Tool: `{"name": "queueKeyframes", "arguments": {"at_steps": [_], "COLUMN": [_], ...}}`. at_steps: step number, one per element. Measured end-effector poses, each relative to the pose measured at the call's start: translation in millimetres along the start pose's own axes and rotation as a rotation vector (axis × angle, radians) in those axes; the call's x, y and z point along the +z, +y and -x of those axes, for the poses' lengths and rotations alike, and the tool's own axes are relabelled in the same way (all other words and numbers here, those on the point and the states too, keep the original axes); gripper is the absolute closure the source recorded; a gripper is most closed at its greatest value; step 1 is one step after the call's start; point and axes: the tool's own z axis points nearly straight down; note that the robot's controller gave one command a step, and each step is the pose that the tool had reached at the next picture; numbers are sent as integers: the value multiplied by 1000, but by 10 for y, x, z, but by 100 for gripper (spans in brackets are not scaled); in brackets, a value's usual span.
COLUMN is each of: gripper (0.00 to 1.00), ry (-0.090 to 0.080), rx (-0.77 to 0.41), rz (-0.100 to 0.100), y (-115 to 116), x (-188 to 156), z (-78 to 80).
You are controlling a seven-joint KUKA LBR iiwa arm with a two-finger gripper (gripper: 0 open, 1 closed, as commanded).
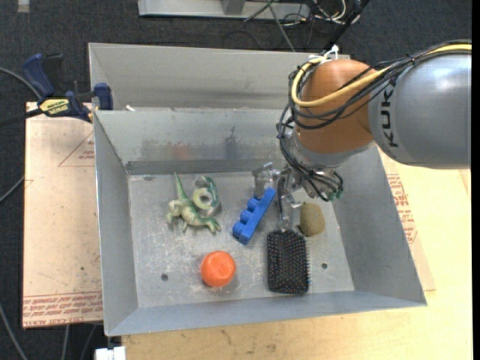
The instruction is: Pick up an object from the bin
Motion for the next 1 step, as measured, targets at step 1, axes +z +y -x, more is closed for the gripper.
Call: {"name": "queueKeyframes", "arguments": {"at_steps": [1], "gripper": [0], "ry": [3], "rx": [-79], "rz": [3], "y": [-55], "x": [77], "z": [74]}}
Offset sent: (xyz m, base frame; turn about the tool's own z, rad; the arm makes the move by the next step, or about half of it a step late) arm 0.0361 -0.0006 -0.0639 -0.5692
